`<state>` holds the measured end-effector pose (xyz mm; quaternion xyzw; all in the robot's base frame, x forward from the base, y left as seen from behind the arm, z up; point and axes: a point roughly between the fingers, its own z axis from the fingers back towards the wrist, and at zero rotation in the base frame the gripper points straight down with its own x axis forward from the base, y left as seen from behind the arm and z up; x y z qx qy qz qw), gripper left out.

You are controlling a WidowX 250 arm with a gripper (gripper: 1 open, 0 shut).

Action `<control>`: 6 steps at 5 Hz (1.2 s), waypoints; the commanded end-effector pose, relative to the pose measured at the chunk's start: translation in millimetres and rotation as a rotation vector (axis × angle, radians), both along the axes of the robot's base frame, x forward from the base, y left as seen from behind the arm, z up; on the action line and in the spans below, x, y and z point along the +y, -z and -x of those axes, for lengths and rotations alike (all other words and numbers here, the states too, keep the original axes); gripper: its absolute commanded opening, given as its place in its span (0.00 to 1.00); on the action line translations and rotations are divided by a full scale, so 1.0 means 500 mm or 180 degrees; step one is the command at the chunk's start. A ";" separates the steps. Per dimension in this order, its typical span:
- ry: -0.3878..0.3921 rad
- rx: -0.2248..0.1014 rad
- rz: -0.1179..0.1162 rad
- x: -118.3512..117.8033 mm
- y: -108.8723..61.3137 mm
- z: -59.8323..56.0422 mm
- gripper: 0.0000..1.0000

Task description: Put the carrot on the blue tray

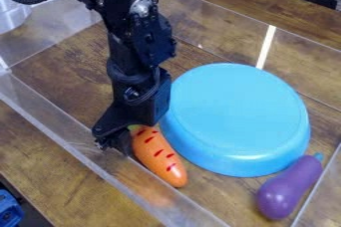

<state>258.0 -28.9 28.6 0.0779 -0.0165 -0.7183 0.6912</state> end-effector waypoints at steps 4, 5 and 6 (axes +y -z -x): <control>0.0435 -0.0155 0.0099 -0.020 -0.020 -0.037 0.00; 0.0399 -0.0169 0.0117 -0.034 -0.026 -0.047 1.00; 0.0240 -0.0189 0.0129 -0.046 -0.036 -0.038 1.00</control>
